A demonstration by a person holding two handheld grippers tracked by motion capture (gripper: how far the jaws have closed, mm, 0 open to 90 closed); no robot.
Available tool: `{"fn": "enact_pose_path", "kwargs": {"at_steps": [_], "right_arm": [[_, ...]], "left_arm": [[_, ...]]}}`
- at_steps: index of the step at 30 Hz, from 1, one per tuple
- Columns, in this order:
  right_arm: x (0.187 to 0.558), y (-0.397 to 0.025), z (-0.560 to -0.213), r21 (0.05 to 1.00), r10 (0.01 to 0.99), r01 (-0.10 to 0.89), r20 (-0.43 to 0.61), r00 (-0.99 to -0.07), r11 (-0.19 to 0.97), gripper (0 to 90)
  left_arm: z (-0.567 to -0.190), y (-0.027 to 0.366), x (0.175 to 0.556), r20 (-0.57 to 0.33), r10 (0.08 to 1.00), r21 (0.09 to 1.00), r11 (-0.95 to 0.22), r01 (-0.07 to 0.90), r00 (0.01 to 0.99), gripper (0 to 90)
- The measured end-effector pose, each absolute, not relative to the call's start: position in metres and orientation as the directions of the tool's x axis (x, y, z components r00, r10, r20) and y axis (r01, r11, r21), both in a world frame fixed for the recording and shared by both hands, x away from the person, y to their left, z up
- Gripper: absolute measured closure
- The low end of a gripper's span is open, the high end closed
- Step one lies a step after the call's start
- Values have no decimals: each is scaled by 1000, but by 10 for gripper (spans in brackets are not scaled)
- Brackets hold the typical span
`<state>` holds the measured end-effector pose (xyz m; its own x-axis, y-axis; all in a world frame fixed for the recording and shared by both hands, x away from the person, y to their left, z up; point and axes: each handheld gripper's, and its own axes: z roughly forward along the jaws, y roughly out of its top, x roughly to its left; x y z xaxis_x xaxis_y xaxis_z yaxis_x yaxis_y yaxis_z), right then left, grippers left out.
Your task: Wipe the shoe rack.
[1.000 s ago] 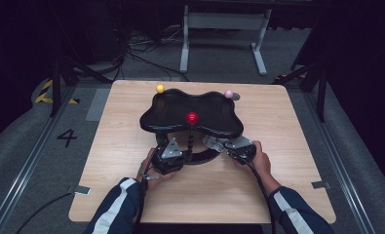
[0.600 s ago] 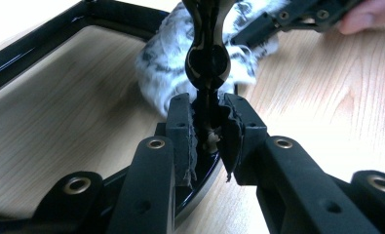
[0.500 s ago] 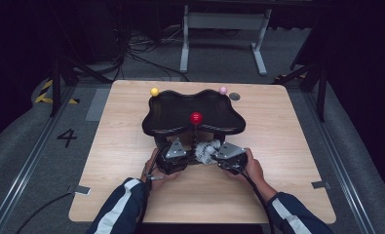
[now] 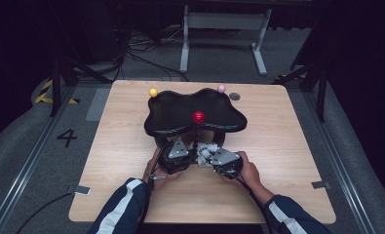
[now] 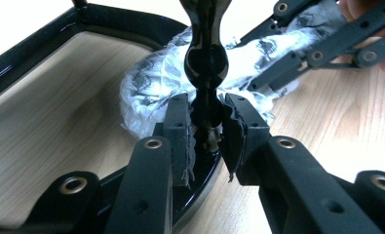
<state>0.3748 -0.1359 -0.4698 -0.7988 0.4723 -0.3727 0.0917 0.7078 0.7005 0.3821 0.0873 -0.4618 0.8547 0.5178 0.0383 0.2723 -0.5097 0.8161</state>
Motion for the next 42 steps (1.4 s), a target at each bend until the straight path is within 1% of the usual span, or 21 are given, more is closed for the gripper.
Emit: {"fn": "enact_pose_path", "kwargs": {"at_steps": [5,9,10,13,14,19,21,23,26,27,30,32,35,37,41,42], "right_arm": [[382,-144,-470,695,493,112,-376,-784,710,766],[385,-147,-470,696,511,127,-377,-772,706,766],[386,-148,-471,700,519,135,-372,-770,702,766],[387,-149,-471,699,517,134,-373,-770,703,766],[388,-150,-471,698,515,132,-374,-771,704,766],[388,-150,-471,702,522,138,-368,-769,698,766],[389,-150,-471,701,520,135,-371,-769,701,766],[389,-151,-471,700,519,135,-371,-770,701,766],[388,-151,-472,699,522,131,-382,-763,703,765],[388,-151,-472,697,519,127,-387,-762,706,765],[388,-151,-472,694,517,126,-389,-763,708,765],[389,-151,-472,694,516,127,-388,-764,709,765],[389,-152,-471,693,513,127,-384,-768,709,765],[389,-152,-471,694,512,127,-383,-768,709,765],[390,-153,-471,697,515,131,-376,-770,705,765],[390,-153,-471,697,515,131,-376,-770,705,765]], "left_arm": [[-460,90,383,40,515,828,-497,260,856,742],[-460,90,383,50,512,823,-508,255,858,750],[-461,89,382,22,523,833,-480,273,852,751],[-461,89,383,23,526,834,-479,273,850,752],[-460,89,384,45,518,832,-492,255,854,752],[-460,88,385,33,519,835,-485,262,854,748],[-459,85,384,61,522,827,-503,249,850,744],[-459,82,384,57,532,834,-490,252,845,743],[-459,83,384,76,520,825,-512,240,851,742],[-460,83,383,54,530,835,-489,253,846,742],[-459,85,383,57,527,836,-490,249,848,740],[-458,86,381,74,529,827,-506,245,845,705],[-457,86,375,92,522,823,-519,230,848,693],[-455,90,373,136,507,800,-562,208,851,659],[-455,99,368,145,504,780,-588,215,851,599],[-456,102,367,144,501,777,-591,216,853,599]]}}
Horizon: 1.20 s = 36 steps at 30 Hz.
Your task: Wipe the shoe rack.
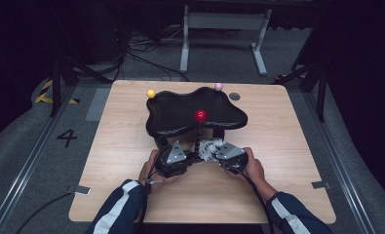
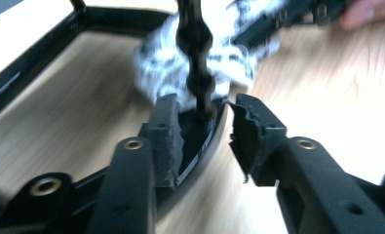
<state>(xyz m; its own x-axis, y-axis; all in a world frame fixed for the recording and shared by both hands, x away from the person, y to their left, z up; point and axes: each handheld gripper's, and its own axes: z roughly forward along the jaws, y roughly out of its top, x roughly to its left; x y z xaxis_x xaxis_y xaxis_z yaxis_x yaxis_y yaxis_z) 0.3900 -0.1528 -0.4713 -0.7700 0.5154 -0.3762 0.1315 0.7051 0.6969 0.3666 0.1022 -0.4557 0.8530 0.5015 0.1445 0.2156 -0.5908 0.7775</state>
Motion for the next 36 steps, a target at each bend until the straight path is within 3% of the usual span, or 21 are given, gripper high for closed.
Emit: {"fn": "enact_pose_path", "kwargs": {"at_steps": [6,12,16,17,27,30,32,33,36], "right_arm": [[390,-153,-471,696,515,132,-376,-770,706,765],[391,-153,-471,695,513,131,-376,-771,707,765],[391,-153,-471,695,516,136,-373,-771,706,765],[391,-154,-471,693,518,140,-373,-770,707,765],[394,-156,-471,692,521,150,-365,-772,706,764],[394,-157,-471,694,523,153,-360,-773,703,764],[394,-157,-471,695,524,155,-358,-773,702,764],[395,-157,-471,692,519,152,-359,-776,706,763],[394,-157,-472,693,520,153,-358,-776,704,763]], "left_arm": [[-462,136,365,104,551,752,-588,297,828,480],[-466,187,382,36,683,748,-503,434,730,358],[-466,201,392,11,732,758,-450,471,682,333],[-465,204,396,4,744,755,-440,486,668,287],[-463,231,431,-53,814,800,-312,512,578,251],[-466,231,439,20,845,810,-327,487,535,269],[-466,231,445,22,849,794,-335,506,529,266],[-466,233,456,-29,856,791,-296,535,517,246],[-465,233,463,-32,861,801,-282,529,508,245]]}}
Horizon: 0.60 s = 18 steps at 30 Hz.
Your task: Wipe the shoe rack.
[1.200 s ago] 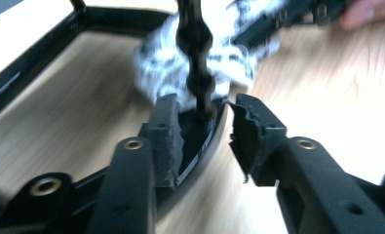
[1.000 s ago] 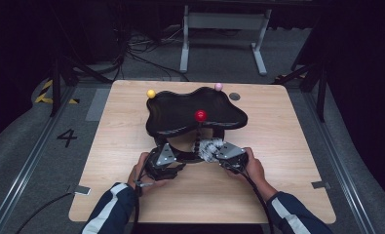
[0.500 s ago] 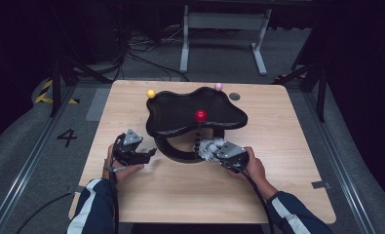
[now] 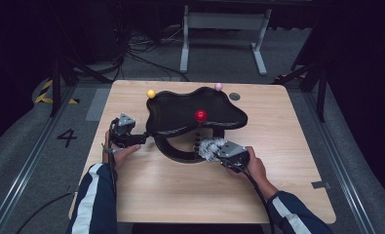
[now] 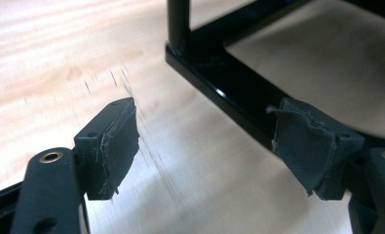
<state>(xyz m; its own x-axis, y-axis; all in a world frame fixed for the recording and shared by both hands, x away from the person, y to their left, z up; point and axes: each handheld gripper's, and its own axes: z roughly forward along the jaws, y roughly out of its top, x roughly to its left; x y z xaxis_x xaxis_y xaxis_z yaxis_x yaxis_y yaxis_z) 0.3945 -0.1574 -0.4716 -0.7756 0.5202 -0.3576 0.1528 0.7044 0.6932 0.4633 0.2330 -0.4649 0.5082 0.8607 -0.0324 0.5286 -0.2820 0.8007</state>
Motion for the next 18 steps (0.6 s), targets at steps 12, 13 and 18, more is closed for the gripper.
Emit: {"fn": "enact_pose_path", "kwargs": {"at_steps": [12,13,18], "right_arm": [[394,-158,-472,690,518,154,-358,-777,708,761],[394,-158,-472,689,516,153,-359,-778,709,761],[394,-159,-473,692,516,150,-358,-778,706,759]], "left_arm": [[-467,213,506,-55,868,802,-256,540,493,328],[-468,211,508,-65,869,800,-249,546,491,326],[-467,202,515,-85,892,837,-178,518,444,383]]}}
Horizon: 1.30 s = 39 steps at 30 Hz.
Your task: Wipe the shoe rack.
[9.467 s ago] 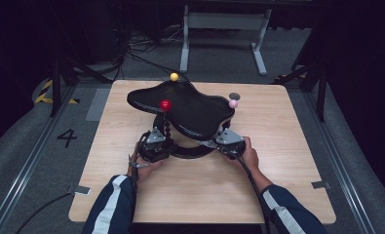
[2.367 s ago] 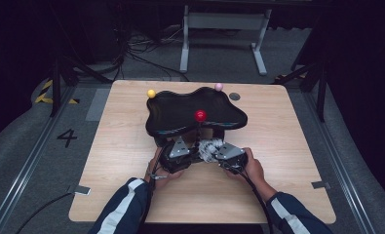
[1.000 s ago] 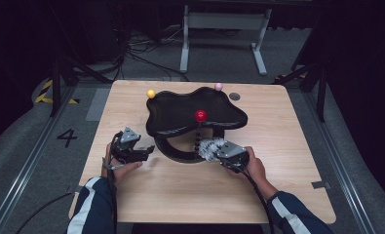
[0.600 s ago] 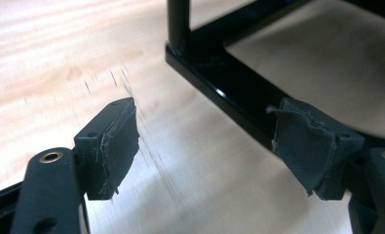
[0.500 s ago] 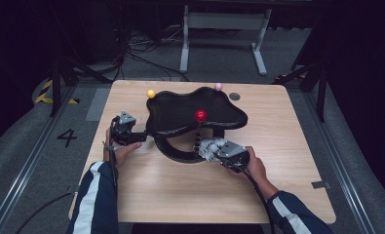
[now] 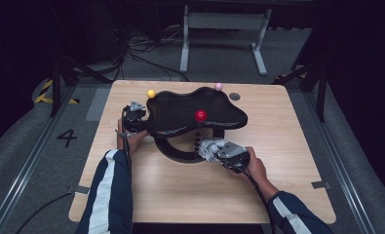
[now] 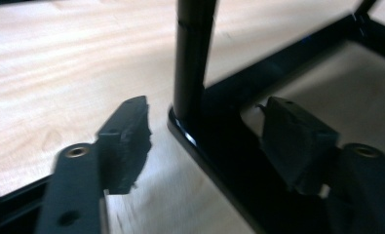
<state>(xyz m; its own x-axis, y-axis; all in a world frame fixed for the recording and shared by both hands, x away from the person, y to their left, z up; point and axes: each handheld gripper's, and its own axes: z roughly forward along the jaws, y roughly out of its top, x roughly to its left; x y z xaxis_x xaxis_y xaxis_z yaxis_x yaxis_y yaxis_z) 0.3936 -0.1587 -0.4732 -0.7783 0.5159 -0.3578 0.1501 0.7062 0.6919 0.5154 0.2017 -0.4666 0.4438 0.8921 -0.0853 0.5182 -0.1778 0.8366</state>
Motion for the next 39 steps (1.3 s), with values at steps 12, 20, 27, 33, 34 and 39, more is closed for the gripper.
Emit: {"fn": "enact_pose_path", "kwargs": {"at_steps": [12,20,27,33,34,39], "right_arm": [[395,-161,-473,690,508,150,-351,-787,708,757],[399,-165,-473,672,503,161,-353,-788,723,757],[402,-169,-474,669,511,169,-354,-784,724,756],[405,-174,-473,659,507,171,-361,-783,732,755],[406,-175,-473,660,508,172,-359,-783,732,754],[408,-182,-471,665,492,163,-343,-800,729,752]], "left_arm": [[-471,203,531,-115,903,859,-119,499,413,624],[-468,203,529,-83,896,857,-160,490,437,734],[-468,211,517,-71,892,854,-177,490,447,741],[-466,215,502,-45,882,851,-213,480,470,744],[-465,217,498,-59,877,849,-206,486,476,744],[-462,222,476,-69,850,882,-192,430,522,842]]}}
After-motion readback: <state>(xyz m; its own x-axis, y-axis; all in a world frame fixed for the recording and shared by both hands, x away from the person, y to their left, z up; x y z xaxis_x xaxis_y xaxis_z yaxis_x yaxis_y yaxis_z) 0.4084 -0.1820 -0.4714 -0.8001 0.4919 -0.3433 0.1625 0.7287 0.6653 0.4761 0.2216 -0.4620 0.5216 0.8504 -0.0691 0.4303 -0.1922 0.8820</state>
